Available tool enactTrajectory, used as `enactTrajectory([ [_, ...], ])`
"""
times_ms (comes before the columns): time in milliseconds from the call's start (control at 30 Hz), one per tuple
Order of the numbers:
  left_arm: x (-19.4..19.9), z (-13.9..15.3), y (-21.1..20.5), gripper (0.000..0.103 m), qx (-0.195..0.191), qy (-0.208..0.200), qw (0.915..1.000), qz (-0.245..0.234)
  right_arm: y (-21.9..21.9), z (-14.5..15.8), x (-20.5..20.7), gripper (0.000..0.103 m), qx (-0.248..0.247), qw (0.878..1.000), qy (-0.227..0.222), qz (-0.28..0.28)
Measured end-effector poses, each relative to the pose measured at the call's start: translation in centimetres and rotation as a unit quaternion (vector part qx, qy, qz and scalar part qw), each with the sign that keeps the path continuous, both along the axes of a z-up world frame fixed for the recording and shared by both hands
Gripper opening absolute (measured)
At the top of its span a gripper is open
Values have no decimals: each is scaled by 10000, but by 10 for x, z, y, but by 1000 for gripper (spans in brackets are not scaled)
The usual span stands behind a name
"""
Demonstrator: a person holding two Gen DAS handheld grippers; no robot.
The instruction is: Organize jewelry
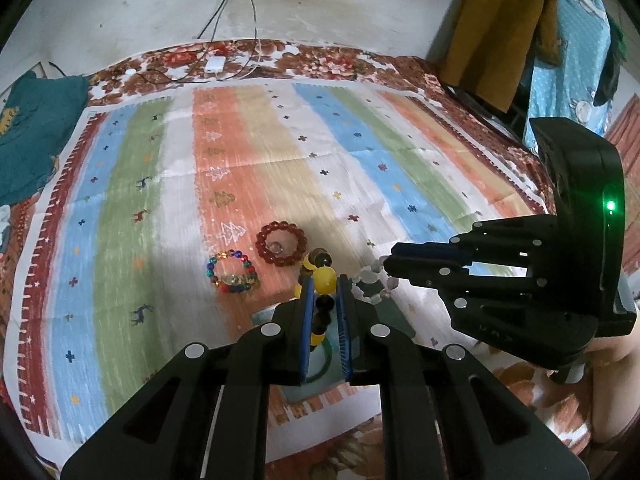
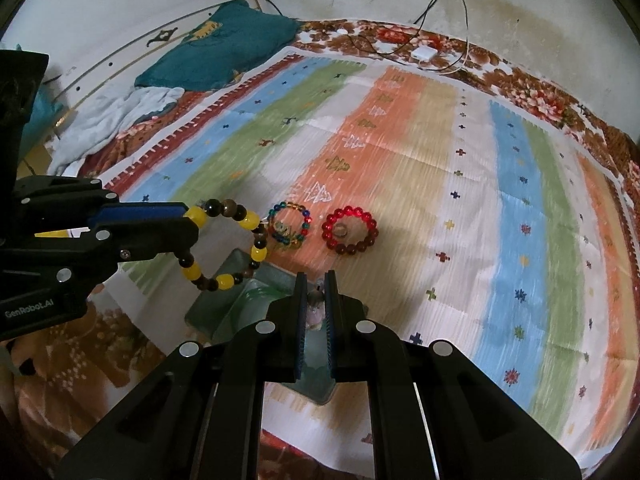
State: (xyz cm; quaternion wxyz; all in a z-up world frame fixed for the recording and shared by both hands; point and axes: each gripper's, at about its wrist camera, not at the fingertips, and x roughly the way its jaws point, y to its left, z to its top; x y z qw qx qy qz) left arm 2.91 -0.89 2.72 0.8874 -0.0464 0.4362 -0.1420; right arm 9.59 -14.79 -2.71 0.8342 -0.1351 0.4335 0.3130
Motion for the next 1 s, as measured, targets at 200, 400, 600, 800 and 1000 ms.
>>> enactTrajectory([
  [200, -7, -5, -4, 11, 25, 47, 10000, -76, -1, -4, -7, 9, -27, 10000, 58, 52],
  [400, -8, -12, -13, 11, 104, 222, 9994, -243, 0, -10, -9, 9, -80, 9996, 221, 140],
  [600, -3, -16, -2, 34, 310, 247, 9992, 89, 0, -12, -8, 46, -138, 9997, 189, 39],
  [800, 5, -17, 23, 59, 298, 266, 9978, 535, -7, -16, 5, 59, -276, 9991, 123, -300],
  [1000, 19, -24, 40, 79, 363, 390, 9952, 822, -8, -20, 21, 69, -385, 9978, 133, -522],
])
